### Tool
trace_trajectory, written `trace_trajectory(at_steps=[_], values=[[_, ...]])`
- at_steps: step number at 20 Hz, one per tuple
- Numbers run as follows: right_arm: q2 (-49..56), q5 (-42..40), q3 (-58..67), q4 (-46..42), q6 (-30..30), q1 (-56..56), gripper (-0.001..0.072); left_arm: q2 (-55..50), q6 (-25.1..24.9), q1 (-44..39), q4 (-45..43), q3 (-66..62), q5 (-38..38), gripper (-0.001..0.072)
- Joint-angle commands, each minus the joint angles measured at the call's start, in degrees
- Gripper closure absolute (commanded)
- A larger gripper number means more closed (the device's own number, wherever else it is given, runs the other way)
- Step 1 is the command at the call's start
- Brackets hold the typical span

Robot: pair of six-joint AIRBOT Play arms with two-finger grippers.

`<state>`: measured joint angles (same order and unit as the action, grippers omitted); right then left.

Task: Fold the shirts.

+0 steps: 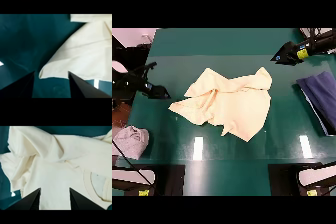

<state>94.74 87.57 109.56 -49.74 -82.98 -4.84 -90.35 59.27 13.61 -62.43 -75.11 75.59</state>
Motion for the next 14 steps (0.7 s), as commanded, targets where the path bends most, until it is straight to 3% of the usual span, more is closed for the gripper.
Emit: trace_trajectory(at_steps=[1, 11, 12, 13, 14], values=[[0.04, 0.92, 0.09, 0.57, 0.13, 1.81, 0.0302, -0.13, -7.32, 0.59, 0.20, 5.95, -3.10, 0.0209], [0.04, 2.64, 0.09, 0.61, 0.09, 2.99, 0.0304, -2.58, -7.13, -0.39, 1.64, 6.23, -1.92, 0.0211], [0.04, 3.52, 0.09, 0.61, 0.11, 2.99, 0.0307, -2.58, -6.45, -0.39, 1.64, 6.23, -1.68, 0.0281], [0.04, 4.72, 0.09, 0.50, 0.13, 2.99, 0.0354, -2.58, -6.08, -0.39, 1.66, 6.19, -1.05, 0.0536], [0.04, 5.75, 0.09, 0.42, 0.11, 2.99, 0.0354, -2.56, -6.05, -0.39, 1.70, 6.19, -0.17, 0.0679]])
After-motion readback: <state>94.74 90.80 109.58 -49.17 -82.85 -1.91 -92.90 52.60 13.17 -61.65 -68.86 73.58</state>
